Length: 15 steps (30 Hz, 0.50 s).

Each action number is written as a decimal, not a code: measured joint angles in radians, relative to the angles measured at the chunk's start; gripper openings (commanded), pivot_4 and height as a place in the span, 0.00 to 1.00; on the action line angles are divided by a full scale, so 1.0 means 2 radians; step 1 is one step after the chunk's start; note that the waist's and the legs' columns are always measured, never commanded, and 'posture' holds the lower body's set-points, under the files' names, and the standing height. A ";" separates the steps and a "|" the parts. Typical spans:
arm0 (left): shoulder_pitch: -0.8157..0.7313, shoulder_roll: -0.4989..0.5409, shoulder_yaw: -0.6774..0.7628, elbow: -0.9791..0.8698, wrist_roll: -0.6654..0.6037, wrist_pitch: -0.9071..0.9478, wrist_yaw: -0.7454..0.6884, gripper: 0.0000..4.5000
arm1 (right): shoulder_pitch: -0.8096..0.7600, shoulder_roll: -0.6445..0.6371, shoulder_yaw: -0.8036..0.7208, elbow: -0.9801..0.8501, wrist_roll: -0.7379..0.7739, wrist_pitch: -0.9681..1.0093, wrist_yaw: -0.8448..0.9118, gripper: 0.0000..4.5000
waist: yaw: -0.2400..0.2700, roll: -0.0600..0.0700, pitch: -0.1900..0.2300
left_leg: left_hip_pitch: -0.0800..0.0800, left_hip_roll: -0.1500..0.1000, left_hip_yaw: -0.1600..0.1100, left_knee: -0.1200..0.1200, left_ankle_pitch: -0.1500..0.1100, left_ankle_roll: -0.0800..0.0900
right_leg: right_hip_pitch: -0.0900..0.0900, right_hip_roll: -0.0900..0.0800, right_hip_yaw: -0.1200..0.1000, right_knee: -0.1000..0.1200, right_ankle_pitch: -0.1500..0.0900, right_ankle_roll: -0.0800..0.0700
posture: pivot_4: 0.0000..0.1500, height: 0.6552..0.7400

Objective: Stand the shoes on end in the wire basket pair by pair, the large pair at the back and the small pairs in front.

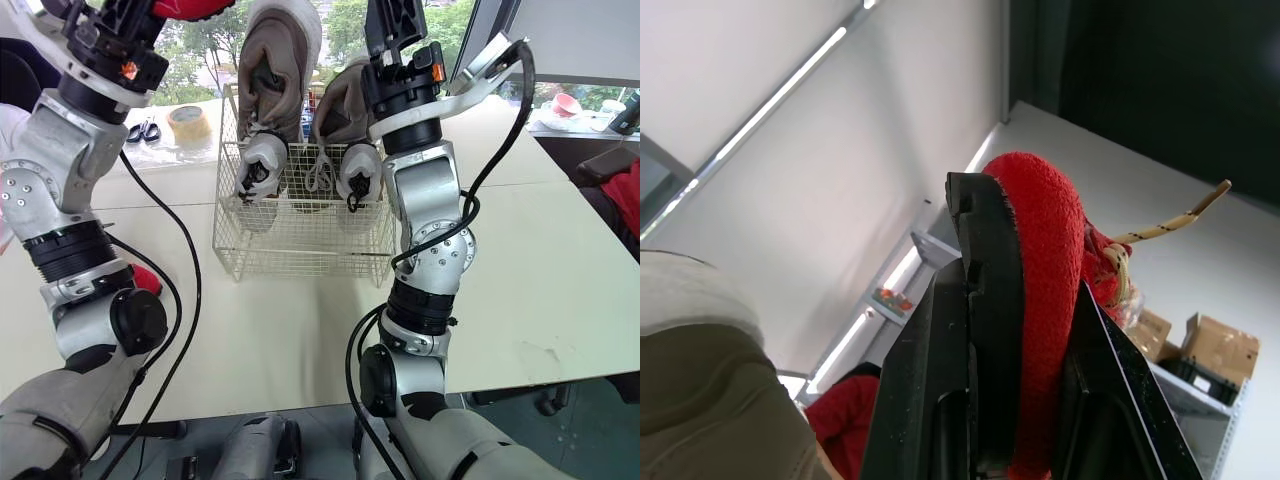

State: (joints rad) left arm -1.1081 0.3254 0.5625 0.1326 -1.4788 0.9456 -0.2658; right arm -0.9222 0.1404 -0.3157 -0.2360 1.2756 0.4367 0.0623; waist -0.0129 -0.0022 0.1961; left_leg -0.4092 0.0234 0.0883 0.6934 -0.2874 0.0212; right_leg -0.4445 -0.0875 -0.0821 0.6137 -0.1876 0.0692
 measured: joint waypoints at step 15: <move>0.053 0.000 -0.051 -0.034 -0.030 0.003 -0.002 0.05 | 0.000 -0.011 0.070 -0.023 -0.042 -0.004 0.000 0.99 | -0.001 0.000 0.000 | 0.000 0.000 0.000 0.000 0.000 0.000 | 0.000 0.000 0.000 0.000 0.000 0.000 | 1.00 1.00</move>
State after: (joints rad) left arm -1.0014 0.3247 0.4612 0.0652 -1.5391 0.9523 -0.2689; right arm -0.9214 0.1179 -0.1759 -0.2811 1.1911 0.4290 0.0622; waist -0.0142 -0.0022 0.1961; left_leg -0.4091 0.0239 0.0876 0.6933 -0.2873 0.0210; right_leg -0.4447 -0.0867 -0.0824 0.6130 -0.1877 0.0693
